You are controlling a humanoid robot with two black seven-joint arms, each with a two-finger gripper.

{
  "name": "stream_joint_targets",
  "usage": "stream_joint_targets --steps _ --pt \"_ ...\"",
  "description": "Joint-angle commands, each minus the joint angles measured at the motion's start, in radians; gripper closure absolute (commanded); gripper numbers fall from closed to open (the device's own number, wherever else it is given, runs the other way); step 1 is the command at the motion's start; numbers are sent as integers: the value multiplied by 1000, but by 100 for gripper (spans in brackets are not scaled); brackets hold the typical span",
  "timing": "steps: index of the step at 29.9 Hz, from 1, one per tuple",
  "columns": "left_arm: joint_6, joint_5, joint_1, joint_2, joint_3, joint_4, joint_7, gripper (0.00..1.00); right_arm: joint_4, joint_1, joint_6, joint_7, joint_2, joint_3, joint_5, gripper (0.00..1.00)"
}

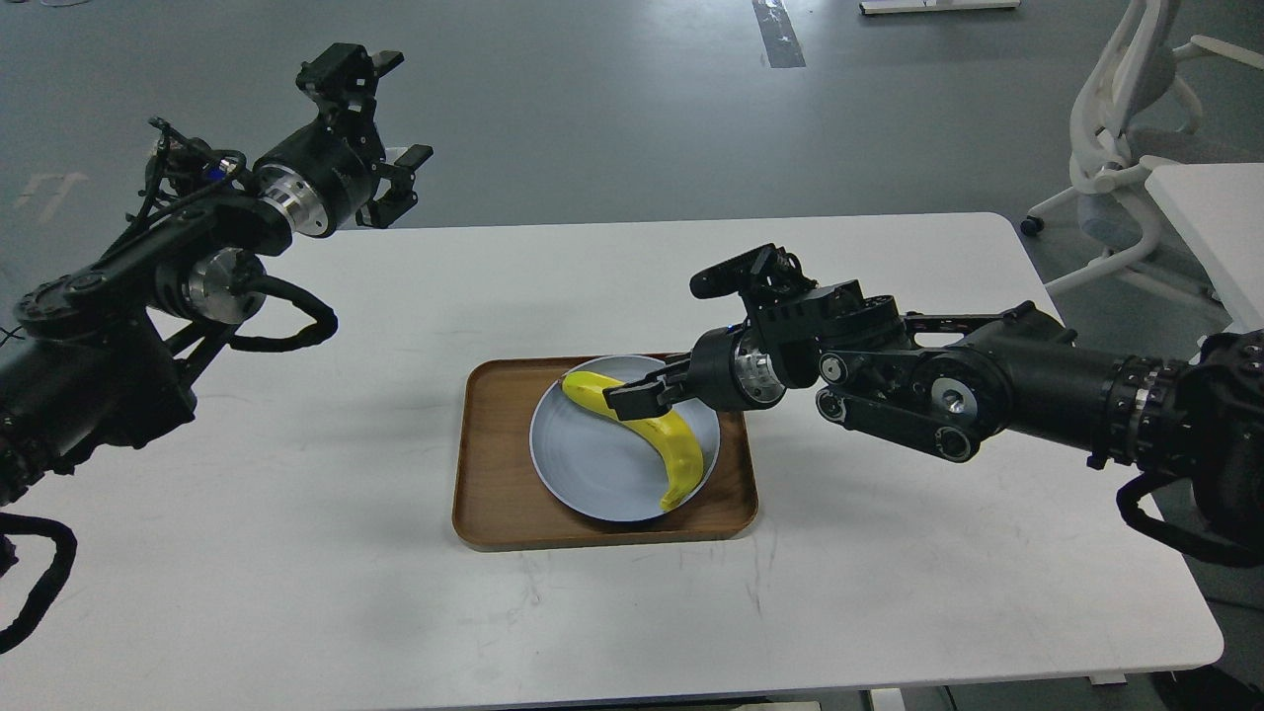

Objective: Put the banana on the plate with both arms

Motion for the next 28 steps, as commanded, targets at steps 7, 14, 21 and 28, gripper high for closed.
stream_joint_targets --steps 7,14,21,28 --pt "-2 -2 11 -13 -6 4 -14 2 -82 -41 -61 -29 -91 415 479 0" --pt "-3 -17 68 -39 -25 3 -32 2 -104 -195 -262 -68 -94 703 1057 0" --pt "-26 -18 144 -42 -123 0 -43 2 -95 -364 -247 -164 -99 938 1094 0" --pt "-48 -18 173 -55 -138 0 -45 2 -67 -392 -241 -163 -99 952 1094 0"
